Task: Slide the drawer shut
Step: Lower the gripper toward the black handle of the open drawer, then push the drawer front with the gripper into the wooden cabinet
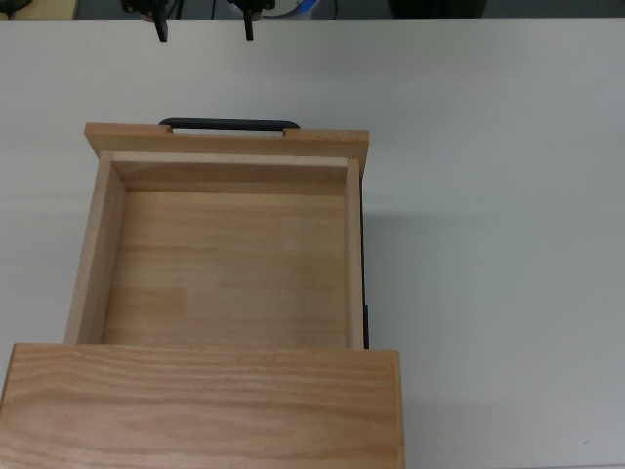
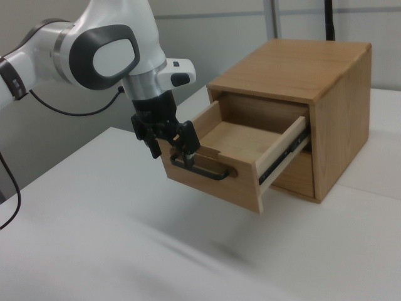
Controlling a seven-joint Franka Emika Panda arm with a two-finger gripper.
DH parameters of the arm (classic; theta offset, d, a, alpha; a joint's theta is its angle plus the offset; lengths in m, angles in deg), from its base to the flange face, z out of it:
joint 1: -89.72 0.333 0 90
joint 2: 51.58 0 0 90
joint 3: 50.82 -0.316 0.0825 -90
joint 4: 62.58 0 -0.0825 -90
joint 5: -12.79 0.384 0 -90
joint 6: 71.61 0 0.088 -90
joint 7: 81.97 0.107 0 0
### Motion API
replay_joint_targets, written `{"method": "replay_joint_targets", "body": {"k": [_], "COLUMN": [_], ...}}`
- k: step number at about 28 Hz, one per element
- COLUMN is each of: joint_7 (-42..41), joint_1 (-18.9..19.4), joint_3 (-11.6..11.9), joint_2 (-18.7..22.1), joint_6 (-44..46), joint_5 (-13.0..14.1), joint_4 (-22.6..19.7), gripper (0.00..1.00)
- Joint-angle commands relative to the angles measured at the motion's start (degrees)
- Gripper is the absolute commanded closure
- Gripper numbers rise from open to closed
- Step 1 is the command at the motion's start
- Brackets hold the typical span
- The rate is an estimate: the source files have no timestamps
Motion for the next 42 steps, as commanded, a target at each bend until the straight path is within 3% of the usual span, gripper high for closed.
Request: {"method": "replay_joint_targets", "body": {"k": [1,5,8,10,11,12,23,36,42], "joint_7": [1.5,2.1,2.1,2.1,2.1,2.1,2.0,5.2,7.8], "joint_1": [0.1,0.1,0.2,0.2,0.2,0.2,1.1,4.4,4.4], "joint_3": [0.4,0.4,0.4,0.4,0.4,0.4,0.3,0.2,0.0], "joint_2": [-1.3,-2.0,-2.2,-2.3,-2.4,-2.4,-4.4,-10.6,-12.6], "joint_6": [-2.8,-2.8,-2.8,-2.8,-2.8,-2.8,-2.9,-7.9,-13.3], "joint_5": [0.9,0.7,0.6,0.6,0.5,0.5,-1.0,-7.4,-8.1], "joint_4": [-1.2,-1.2,-1.2,-1.2,-1.2,-1.2,-1.2,-0.7,0.4], "gripper": [0.0,0.16,0.54,0.74,0.93,1.0,1.0,1.0,1.0]}}
